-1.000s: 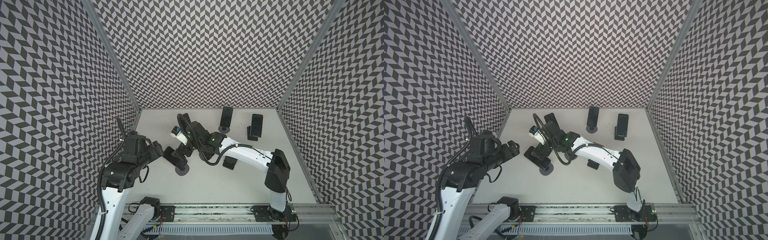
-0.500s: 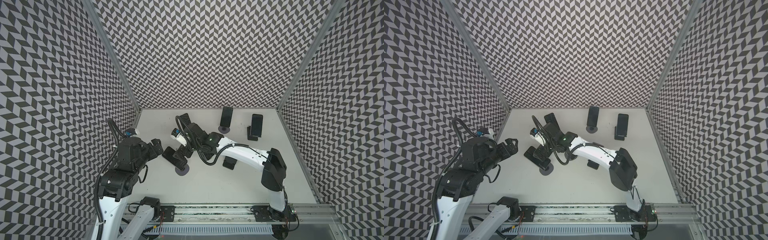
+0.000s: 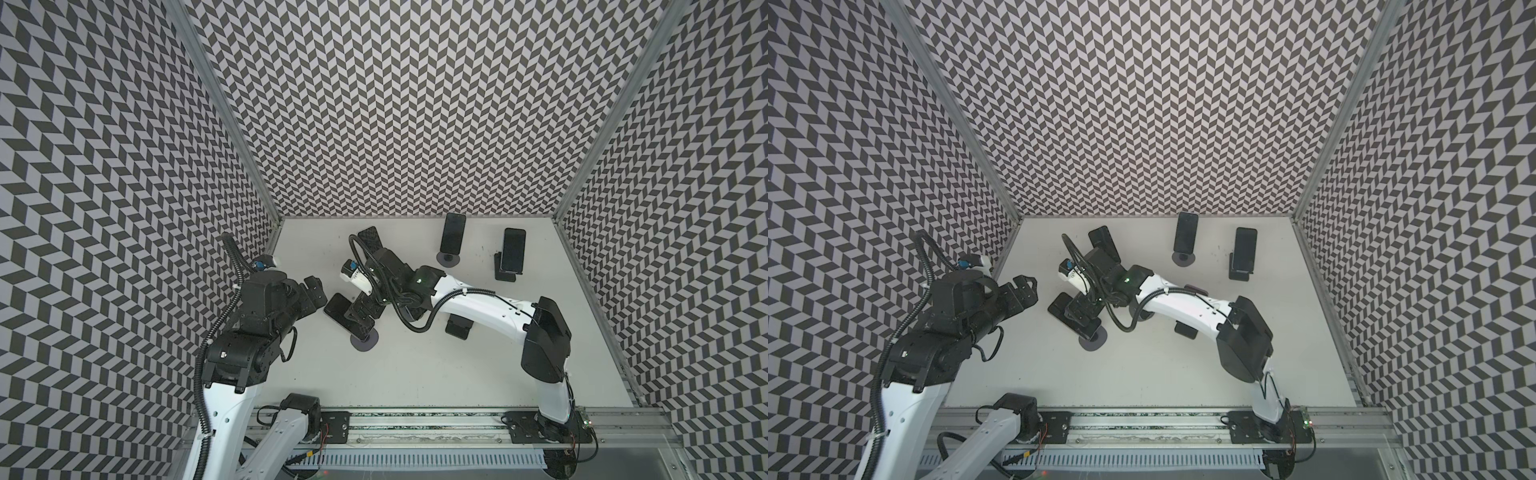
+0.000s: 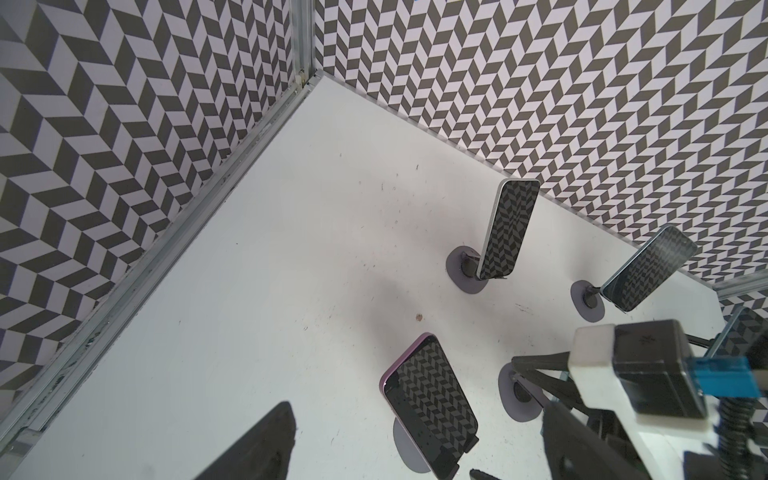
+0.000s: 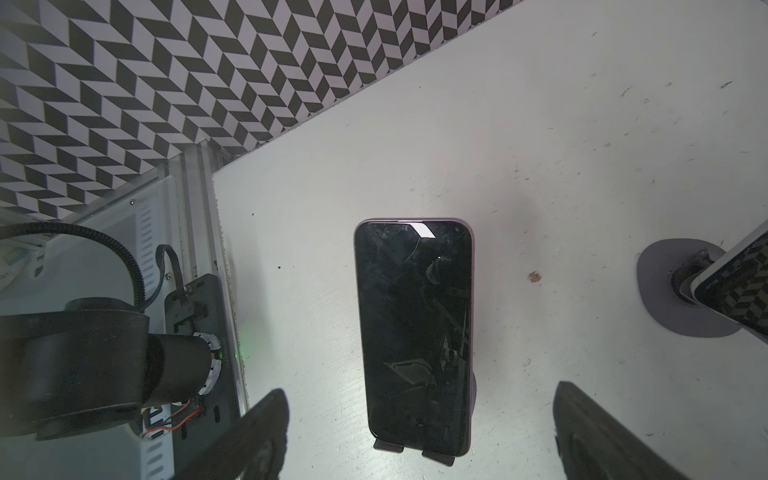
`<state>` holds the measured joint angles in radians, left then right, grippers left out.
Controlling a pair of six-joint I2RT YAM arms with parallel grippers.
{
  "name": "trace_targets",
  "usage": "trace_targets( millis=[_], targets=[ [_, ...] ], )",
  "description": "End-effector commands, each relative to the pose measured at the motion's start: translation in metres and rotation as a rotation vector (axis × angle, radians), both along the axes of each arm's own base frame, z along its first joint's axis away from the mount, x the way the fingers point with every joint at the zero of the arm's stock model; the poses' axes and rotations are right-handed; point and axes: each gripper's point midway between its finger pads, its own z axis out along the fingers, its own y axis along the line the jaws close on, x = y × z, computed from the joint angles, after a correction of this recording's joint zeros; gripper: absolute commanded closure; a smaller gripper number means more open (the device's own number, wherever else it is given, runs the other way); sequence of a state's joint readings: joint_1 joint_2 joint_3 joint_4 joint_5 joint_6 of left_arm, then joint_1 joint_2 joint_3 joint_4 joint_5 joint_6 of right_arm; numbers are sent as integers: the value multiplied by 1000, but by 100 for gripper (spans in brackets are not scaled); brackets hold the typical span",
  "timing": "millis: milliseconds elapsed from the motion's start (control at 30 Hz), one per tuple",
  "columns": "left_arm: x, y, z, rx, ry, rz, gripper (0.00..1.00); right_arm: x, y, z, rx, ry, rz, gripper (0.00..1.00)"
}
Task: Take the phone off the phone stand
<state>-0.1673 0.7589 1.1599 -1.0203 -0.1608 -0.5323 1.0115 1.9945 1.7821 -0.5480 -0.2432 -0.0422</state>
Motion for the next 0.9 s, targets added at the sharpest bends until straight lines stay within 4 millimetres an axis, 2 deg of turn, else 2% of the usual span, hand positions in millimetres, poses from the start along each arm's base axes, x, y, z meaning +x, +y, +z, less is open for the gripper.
trace_targets(
  millis=[0, 400, 867],
  targets=[
    [-4, 9, -11, 14, 40, 48, 8, -2, 8, -7, -4, 5, 22, 3],
    [-2, 12, -18, 21, 70, 75, 8, -4, 8, -15, -29, 19, 35, 3],
    [-2, 15, -16, 40, 96, 90, 8, -6, 9, -11, -32, 14, 48, 1]
  ],
)
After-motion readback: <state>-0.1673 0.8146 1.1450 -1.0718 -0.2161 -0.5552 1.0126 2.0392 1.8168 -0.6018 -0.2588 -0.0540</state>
